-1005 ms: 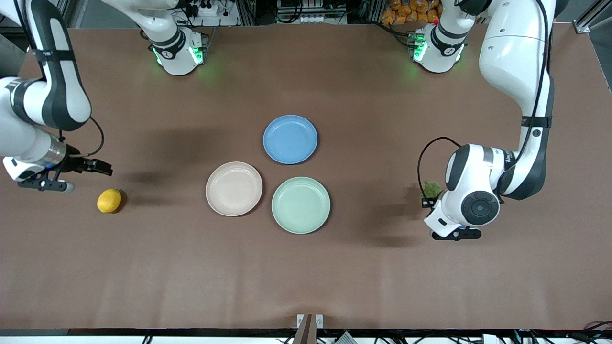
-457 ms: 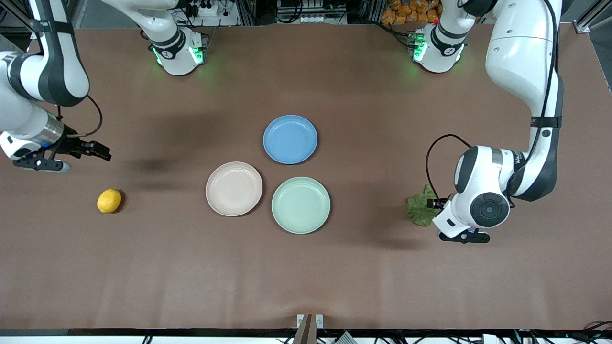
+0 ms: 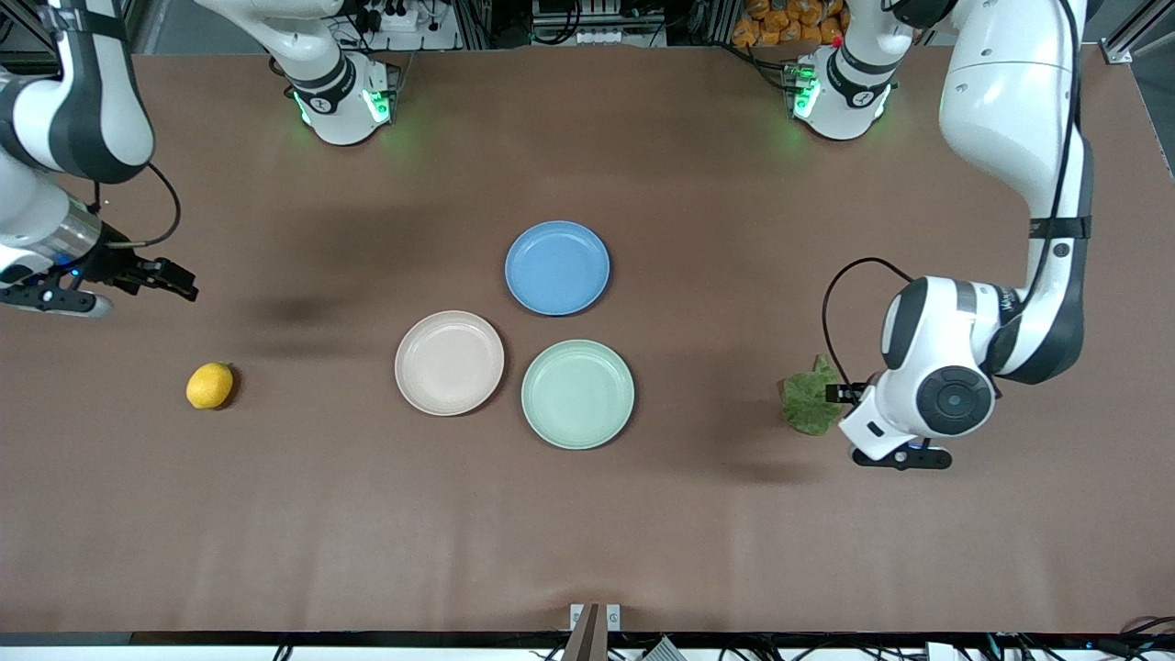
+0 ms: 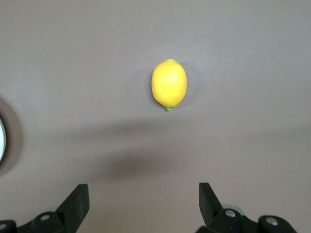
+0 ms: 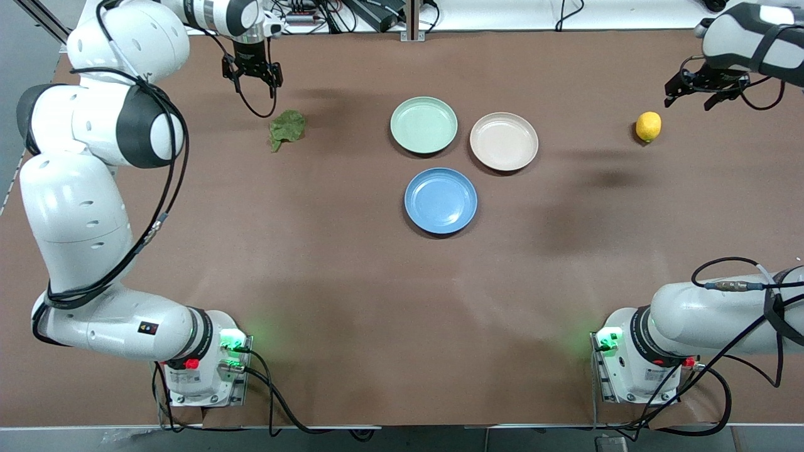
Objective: Pick lemon and lettuce from plates
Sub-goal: 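Lower the lettuce to the table and open the left gripper while the right gripper withdraws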
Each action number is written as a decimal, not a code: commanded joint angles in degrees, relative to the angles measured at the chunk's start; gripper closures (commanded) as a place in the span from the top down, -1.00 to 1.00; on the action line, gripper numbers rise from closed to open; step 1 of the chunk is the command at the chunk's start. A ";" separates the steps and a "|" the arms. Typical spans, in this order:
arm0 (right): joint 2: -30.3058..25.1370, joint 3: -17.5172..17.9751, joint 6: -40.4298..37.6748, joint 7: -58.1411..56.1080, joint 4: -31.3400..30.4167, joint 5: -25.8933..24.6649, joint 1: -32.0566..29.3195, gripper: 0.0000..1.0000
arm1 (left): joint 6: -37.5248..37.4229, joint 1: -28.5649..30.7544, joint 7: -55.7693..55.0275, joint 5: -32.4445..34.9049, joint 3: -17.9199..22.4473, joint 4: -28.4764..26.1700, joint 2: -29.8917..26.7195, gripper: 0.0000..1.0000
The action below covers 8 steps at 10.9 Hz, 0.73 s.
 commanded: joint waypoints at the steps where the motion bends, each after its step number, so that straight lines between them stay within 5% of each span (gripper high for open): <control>1: -1.68 0.69 -8.93 0.26 4.90 -0.58 -0.69 1.00 | -0.69 1.51 1.34 -0.24 -0.41 -0.25 -2.02 1.00; 8: -2.39 1.21 -28.29 1.49 25.37 -0.66 1.42 1.00 | -0.69 4.32 1.43 -7.08 -0.77 -0.16 -6.58 1.00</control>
